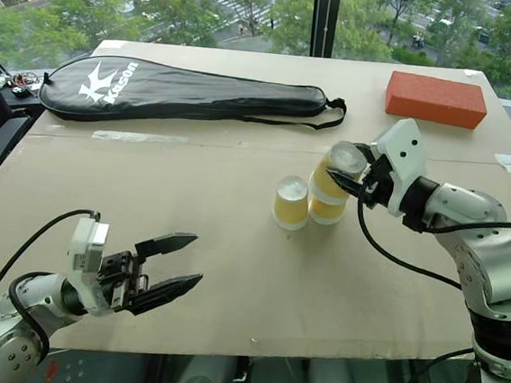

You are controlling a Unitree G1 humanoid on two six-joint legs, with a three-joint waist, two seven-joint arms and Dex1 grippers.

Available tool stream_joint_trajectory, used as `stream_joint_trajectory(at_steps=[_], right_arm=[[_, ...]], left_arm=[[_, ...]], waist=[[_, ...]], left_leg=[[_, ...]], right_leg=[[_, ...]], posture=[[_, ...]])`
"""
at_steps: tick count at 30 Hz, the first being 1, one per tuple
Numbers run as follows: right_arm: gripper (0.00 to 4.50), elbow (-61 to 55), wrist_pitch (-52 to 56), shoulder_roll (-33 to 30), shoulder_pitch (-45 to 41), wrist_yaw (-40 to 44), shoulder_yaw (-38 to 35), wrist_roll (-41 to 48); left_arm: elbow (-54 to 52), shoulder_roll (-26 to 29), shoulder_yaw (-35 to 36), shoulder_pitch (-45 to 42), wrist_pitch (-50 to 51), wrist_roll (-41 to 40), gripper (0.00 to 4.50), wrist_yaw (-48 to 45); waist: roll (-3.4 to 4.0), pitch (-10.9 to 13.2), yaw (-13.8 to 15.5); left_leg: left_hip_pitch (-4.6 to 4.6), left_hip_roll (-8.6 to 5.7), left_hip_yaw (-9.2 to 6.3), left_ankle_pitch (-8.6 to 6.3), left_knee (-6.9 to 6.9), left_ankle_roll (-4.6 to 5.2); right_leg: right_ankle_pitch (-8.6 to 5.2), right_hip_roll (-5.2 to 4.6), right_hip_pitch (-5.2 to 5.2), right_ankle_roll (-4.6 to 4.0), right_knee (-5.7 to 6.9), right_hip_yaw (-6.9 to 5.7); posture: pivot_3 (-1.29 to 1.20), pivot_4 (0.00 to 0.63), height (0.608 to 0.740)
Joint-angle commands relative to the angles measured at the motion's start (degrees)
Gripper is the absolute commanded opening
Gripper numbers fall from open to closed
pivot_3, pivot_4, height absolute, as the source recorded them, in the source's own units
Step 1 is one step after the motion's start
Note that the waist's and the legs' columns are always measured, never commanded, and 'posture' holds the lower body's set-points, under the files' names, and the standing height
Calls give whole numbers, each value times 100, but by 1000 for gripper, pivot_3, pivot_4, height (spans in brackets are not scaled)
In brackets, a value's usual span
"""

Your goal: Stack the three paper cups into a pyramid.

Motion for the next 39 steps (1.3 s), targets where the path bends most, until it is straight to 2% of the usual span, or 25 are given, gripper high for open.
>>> stream_joint_trajectory(at_steps=[1, 11, 21, 26, 27, 28, 30, 35, 39], right_arm=[[2019, -32, -38, -179, -367, 214, -18, -24], [2019, 174, -7, -279, -889, 582, 314, -169], [2019, 455, -266, -139, -920, 733, 704, -562], [2019, 599, -140, -78, -913, 875, 717, -488], [3052, 645, -122, -20, -927, 871, 665, -439], [3395, 667, -130, -1, -943, 894, 635, -418], [4414, 682, -187, -1, -958, 929, 604, -444], [4414, 581, -421, -118, -803, 841, 364, -610], [4414, 107, -475, -398, -170, 1044, -346, -221]], left_arm=[[-230, -21, 147, 72, -102, -126, 4500, 38], [-240, -50, 111, 72, -122, -118, 4500, 123], [-269, -80, 66, 27, -153, -77, 4500, 189], [-262, -82, 40, 13, -191, -65, 4500, 230], [-265, -87, 30, 14, -201, -58, 4500, 238], [-277, -94, 22, 26, -212, -56, 4500, 242], [-294, -103, 14, 44, -224, -57, 4500, 249], [-328, -183, 45, 55, -203, -108, 4500, 357], [-391, -247, 45, 51, -139, -70, 4500, 600]], waist=[[0, 0, 1], [-1, 0, 4], [-1, 0, 3], [-1, 0, 3], [-2, 0, 2], [-2, 0, 1], [0, 1, 2], [0, 1, 6], [-1, 0, 26]], left_leg=[[-5, 0, 4, 0, -1, 0], [-21, -1, 2, 0, -2, 0], [-21, -1, 3, 0, -1, 0], [-20, -1, 2, 0, -1, 0], [-20, -1, 2, 0, -1, 0], [-18, -1, 3, 0, -1, 0], [-19, -1, 3, 0, -1, 0], [-24, -1, 3, 0, -2, 0], [-44, -4, -5, 0, 2, 0]], right_leg=[[0, 0, -7, 0, 0, 3], [2, -2, -23, -2, 0, 1], [2, -2, -24, -3, 1, 0], [2, -2, -24, -3, 2, 0], [2, -2, -24, -3, 3, 0], [2, -1, -24, -3, 4, 1], [3, -1, -24, -3, 4, 0], [3, -2, -29, -4, 4, 0], [3, -4, -37, -4, 1, -6]], posture=[[0, 150, 740], [0, 150, 740], [0, 150, 740], [0, 150, 740], [0, 150, 740], [0, 150, 740], [0, 150, 740], [0, 150, 740], [0, 150, 740]])
